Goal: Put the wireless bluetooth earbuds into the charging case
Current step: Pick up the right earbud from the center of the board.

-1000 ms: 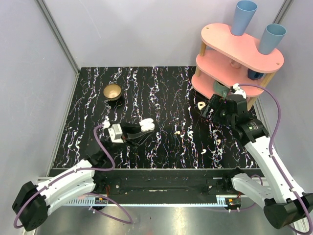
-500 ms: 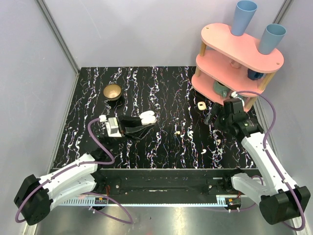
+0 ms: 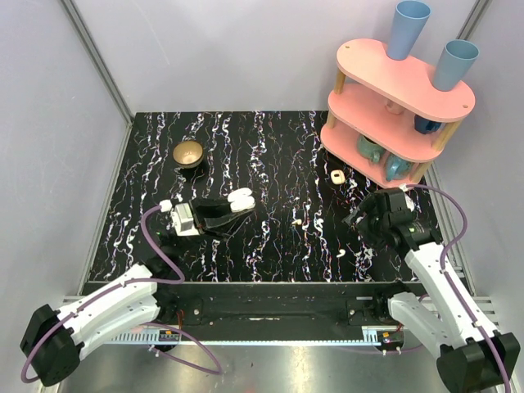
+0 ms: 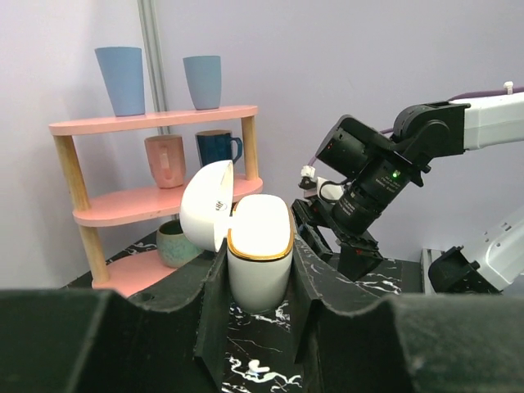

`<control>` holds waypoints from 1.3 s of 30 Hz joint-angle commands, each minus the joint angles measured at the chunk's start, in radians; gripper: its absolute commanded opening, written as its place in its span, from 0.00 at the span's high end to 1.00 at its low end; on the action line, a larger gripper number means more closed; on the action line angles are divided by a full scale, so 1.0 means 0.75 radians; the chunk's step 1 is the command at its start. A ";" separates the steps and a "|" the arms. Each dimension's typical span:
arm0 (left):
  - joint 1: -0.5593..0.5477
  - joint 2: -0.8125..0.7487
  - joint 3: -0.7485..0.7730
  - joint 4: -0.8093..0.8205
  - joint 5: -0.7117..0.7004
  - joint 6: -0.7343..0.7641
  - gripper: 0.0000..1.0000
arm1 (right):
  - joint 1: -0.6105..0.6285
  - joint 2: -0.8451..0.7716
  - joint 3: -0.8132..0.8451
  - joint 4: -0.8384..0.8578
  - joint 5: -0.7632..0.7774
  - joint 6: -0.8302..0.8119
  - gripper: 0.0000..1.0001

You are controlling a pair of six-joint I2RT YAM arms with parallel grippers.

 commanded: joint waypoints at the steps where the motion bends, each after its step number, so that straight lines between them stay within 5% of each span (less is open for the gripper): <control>1: 0.003 -0.029 -0.016 0.098 -0.069 0.023 1.00 | 0.002 0.065 0.060 -0.082 0.081 0.152 0.16; 9: 0.005 -0.013 0.002 0.041 -0.096 0.086 1.00 | 0.041 0.259 0.160 -0.239 0.339 0.110 0.04; 19: 0.007 -0.154 -0.100 0.001 -0.189 0.072 1.00 | 0.037 0.108 0.061 -0.027 0.069 0.467 0.00; 22: 0.007 -0.195 -0.127 -0.018 -0.232 0.074 1.00 | 0.035 0.159 0.060 0.012 -0.030 0.494 0.08; 27: 0.007 -0.205 -0.121 -0.061 -0.263 0.090 1.00 | 0.045 0.305 0.160 -0.131 -0.013 0.492 0.08; 39: 0.011 -0.142 -0.117 0.000 -0.261 0.064 1.00 | 0.197 0.343 0.115 -0.270 0.177 0.770 0.23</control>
